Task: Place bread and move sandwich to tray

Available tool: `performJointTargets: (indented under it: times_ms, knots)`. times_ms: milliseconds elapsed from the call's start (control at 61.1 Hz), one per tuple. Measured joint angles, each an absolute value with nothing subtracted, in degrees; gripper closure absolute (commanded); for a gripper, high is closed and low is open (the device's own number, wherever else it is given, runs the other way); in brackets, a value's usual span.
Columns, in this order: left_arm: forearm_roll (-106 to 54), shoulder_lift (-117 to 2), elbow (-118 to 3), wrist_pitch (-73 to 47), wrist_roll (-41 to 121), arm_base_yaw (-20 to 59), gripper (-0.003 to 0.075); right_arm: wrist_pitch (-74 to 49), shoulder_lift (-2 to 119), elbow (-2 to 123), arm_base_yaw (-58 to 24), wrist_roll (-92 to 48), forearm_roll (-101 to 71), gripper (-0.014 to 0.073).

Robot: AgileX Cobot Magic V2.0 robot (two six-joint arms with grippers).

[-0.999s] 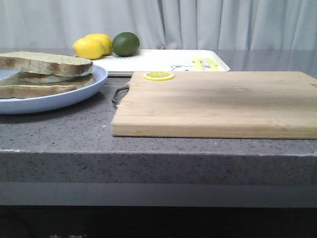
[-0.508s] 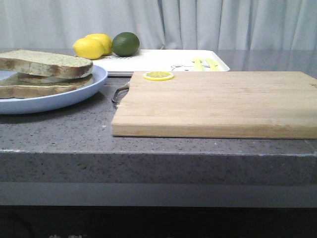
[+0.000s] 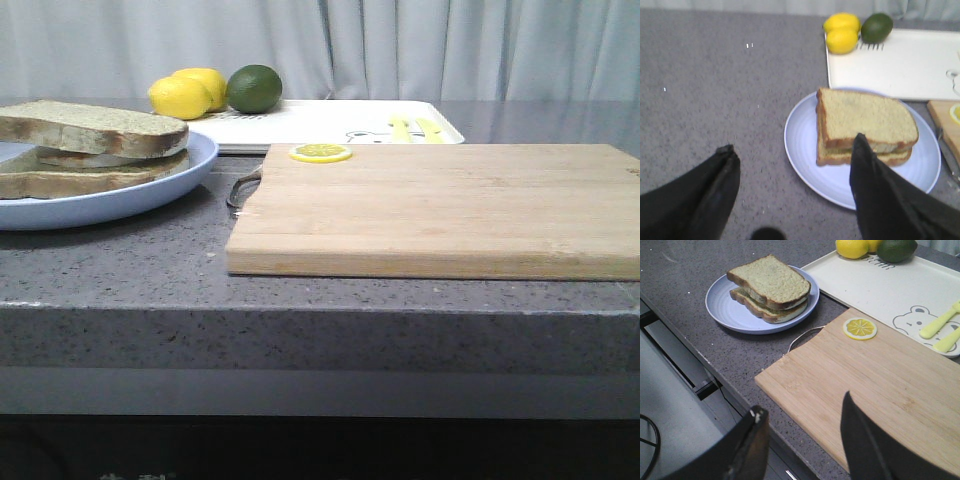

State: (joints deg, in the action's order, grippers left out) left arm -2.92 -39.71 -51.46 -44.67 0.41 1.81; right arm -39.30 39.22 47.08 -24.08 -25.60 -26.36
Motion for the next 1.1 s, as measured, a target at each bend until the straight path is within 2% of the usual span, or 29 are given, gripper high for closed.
performJointTargets:
  times_ms: [442,655,1097]
  knots:
    - [-2.92,-64.52,-63.01,-59.88,0.41,1.39,0.0248,-39.61,39.22,47.08,-24.08,-25.75,-26.36,0.0232]
    - [-4.5,-75.83,-67.74,-59.99,1.51,-1.82,0.0248,-39.61,39.22,47.08,-24.08,-25.74,-26.36,0.0232]
    - [-25.89,-89.55,-70.3,-58.41,14.81,-10.01,0.0248,-39.61,39.22,47.08,-24.08,-25.74,-26.36,0.0232]
